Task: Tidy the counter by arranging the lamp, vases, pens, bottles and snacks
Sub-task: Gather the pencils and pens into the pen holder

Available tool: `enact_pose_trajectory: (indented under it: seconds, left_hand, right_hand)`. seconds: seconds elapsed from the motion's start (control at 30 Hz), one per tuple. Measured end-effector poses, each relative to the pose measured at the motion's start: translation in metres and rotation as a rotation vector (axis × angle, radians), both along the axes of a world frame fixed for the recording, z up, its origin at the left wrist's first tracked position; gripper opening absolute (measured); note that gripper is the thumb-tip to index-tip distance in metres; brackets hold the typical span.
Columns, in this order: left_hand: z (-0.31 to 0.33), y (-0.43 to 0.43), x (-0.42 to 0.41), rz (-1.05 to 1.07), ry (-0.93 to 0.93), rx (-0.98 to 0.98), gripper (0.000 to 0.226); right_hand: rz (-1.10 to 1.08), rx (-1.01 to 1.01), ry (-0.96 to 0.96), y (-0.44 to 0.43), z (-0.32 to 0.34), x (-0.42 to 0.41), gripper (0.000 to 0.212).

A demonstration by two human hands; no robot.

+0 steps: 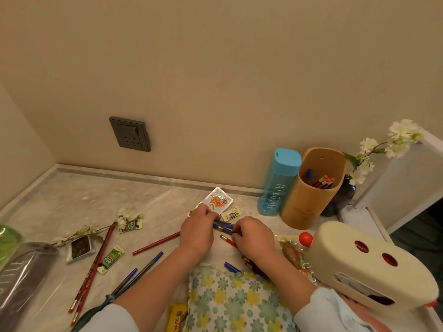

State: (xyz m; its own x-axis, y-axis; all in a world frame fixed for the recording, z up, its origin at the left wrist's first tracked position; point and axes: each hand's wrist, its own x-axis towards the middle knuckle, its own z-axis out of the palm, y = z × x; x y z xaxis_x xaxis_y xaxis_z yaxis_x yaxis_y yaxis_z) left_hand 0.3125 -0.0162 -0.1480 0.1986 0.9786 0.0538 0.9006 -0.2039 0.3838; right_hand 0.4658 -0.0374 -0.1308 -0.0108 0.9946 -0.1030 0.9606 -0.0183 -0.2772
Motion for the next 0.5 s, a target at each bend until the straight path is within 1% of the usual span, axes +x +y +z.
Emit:
enact_pose_trajectory:
  seconds: [0.07, 0.17, 0.27, 0.33, 0.4, 0.5]
  left_hand:
    - [0.0, 0.003, 0.002, 0.003, 0.052, 0.028, 0.032]
    - [0.0, 0.007, 0.004, 0.005, 0.148, 0.053, 0.031]
    - [0.001, 0.01, 0.005, 0.02, 0.188, 0.055, 0.03]
    - [0.001, 0.011, 0.003, 0.028, 0.174, 0.067, 0.029]
    - [0.004, 0.011, 0.002, 0.053, 0.121, 0.059, 0.03]
    - [0.01, 0.006, 0.002, 0.095, 0.011, -0.024, 0.027]
  right_hand:
    - [0.023, -0.007, 0.0, 0.002, 0.0, 0.001, 0.018]
    - [0.038, -0.035, -0.003, 0.003, 0.002, 0.004, 0.019]
    - [0.037, -0.072, -0.002, 0.0, 0.005, 0.006, 0.021]
    - [0.017, -0.099, 0.018, -0.002, 0.008, 0.009, 0.018]
    - [-0.006, -0.131, 0.053, -0.004, 0.011, 0.01, 0.017]
    - [-0.022, -0.218, 0.083, -0.008, 0.014, 0.007, 0.03]
